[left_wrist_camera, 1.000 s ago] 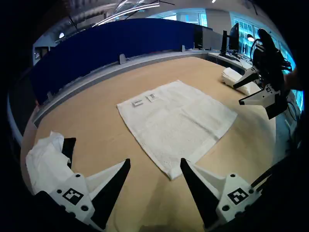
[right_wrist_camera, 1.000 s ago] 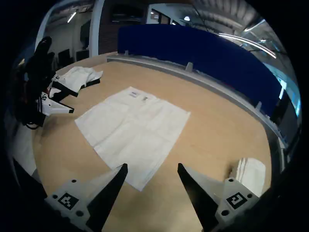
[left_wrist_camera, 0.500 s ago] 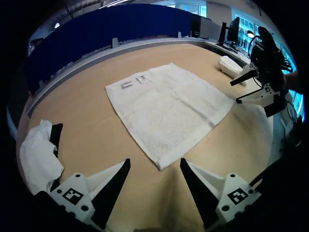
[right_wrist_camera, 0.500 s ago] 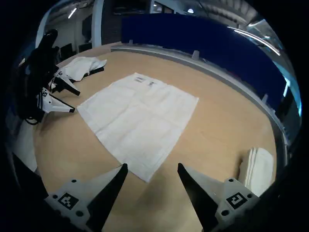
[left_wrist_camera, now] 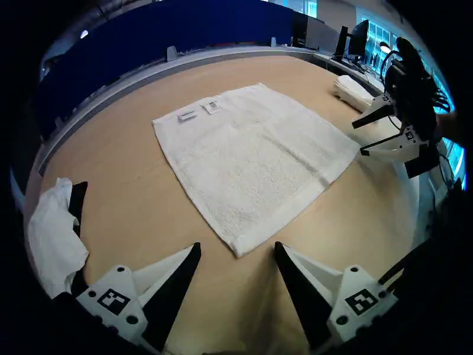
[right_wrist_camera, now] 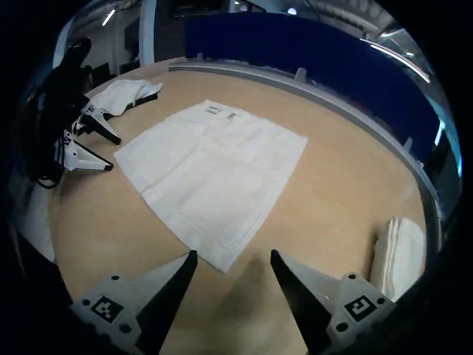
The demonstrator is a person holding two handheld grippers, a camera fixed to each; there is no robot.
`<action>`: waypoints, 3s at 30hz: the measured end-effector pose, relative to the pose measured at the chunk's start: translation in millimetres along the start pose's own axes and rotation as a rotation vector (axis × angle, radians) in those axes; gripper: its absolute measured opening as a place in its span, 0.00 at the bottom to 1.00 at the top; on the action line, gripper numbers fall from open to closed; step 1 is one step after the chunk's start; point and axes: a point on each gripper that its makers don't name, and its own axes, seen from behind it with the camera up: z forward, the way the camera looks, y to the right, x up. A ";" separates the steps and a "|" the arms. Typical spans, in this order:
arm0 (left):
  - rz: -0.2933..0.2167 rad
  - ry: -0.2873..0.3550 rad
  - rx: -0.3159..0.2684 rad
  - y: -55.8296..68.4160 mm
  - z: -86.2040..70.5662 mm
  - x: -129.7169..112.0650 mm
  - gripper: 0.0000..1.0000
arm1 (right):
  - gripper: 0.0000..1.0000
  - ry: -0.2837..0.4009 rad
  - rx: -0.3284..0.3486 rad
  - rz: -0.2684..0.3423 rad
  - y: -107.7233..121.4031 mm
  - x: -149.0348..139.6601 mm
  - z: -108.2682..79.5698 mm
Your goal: Fold towel
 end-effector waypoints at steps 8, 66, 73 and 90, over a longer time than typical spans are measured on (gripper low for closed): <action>0.011 -0.005 -0.008 4.7 0.6 2.0 0.71 | 0.73 -0.013 0.012 0.004 -2.8 -3.6 3.2; -0.085 0.038 0.002 4.5 -25.7 40.6 0.09 | 0.12 0.030 0.059 0.000 -5.2 27.5 -23.8; -0.087 0.056 -0.003 6.2 -38.9 51.3 0.09 | 0.12 0.055 0.061 0.008 -7.1 38.2 -36.6; -0.119 0.067 -0.020 17.7 -67.1 51.5 0.09 | 0.12 0.091 0.072 0.007 -11.3 57.9 -72.9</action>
